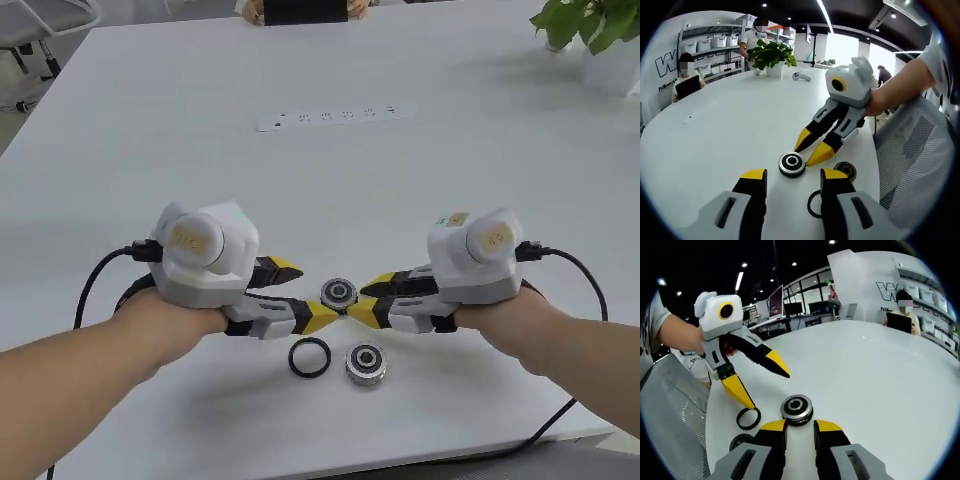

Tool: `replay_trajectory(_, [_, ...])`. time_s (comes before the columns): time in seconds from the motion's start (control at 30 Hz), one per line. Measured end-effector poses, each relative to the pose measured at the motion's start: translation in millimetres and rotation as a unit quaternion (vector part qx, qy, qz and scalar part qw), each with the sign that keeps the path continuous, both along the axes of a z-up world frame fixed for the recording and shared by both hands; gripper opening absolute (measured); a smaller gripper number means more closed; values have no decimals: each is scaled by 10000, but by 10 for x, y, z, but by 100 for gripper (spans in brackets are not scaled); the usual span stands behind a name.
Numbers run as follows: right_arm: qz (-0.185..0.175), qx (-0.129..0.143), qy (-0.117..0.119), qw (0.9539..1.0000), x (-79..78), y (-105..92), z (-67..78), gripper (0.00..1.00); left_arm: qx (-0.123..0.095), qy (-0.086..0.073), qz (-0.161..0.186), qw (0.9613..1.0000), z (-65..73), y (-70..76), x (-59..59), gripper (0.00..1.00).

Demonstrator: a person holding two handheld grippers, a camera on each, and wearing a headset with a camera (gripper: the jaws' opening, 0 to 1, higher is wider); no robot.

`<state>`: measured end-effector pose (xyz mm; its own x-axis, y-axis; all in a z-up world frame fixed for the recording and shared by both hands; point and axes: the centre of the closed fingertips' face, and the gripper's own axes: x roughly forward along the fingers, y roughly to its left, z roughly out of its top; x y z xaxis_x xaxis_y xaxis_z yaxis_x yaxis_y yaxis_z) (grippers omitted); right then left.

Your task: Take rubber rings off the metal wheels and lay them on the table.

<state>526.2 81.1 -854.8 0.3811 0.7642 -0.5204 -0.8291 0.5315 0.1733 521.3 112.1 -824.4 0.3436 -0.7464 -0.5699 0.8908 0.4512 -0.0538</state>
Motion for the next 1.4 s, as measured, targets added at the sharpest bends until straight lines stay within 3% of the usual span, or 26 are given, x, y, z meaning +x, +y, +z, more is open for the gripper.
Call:
replay_trajectory(0.2, [-8,14,-46,10000,13,8,0,16,16,70,-53,10000,-43,-53,11,32])
replay_trajectory(0.83, [156,-105,-229,9996,-13,25,-11,12,150,47,-121,9998,-112,-165,144,18])
replay_trajectory(1.4, [177,-75,-278,9994,-15,25,-12,12,360,-137,-192,9991,-145,-231,156,8])
